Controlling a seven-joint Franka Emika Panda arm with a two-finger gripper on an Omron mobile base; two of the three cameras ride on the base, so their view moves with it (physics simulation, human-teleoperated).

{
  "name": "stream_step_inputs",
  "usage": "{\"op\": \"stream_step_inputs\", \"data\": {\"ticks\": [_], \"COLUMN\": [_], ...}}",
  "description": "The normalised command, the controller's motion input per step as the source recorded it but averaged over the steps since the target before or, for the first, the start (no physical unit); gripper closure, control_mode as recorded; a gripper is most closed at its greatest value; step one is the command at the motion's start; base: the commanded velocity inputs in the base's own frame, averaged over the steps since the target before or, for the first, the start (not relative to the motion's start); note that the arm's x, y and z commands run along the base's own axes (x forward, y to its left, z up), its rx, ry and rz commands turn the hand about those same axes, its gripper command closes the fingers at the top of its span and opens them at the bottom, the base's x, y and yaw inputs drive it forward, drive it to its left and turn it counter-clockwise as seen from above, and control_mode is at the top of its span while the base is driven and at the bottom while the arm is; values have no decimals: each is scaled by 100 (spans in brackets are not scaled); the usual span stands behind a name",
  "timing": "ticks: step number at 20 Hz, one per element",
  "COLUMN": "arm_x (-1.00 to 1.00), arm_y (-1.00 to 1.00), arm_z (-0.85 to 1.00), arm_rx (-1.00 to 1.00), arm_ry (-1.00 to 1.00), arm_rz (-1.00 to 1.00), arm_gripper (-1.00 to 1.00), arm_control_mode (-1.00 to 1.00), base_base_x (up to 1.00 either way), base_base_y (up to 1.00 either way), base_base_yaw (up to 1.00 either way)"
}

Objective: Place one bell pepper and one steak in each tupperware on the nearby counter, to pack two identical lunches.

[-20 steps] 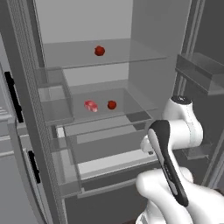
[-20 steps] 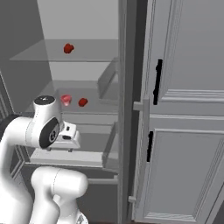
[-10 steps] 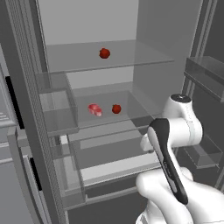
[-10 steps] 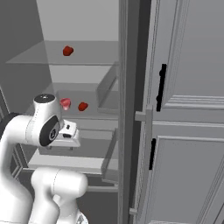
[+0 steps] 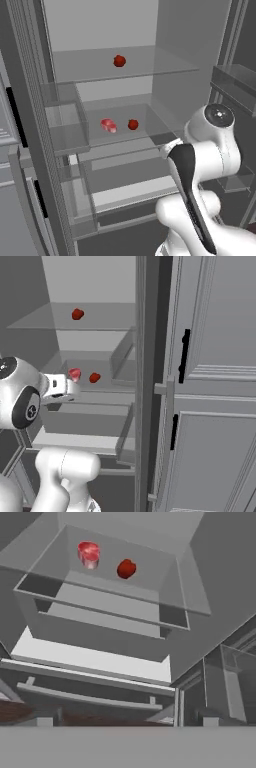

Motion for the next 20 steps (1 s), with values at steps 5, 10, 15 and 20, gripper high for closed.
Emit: {"op": "stream_step_inputs", "data": {"ticks": [5,10,15,20], "arm_x": [35,85,86,85], "arm_y": [1,4,17,42], "arm_z": [99,81,83,63], "arm_rx": [10,29,21,4], "arm_ry": [-43,-24,2,17], "arm_rz": [11,1,0,0], "arm_gripper": [-100,-100,-100,-100], "arm_control_mode": [-100,-100,-100,-100], "base_base_x": [0,0,0,0], "base_base_y": [0,0,0,0], "base_base_yaw": [0,0,0,0]}}
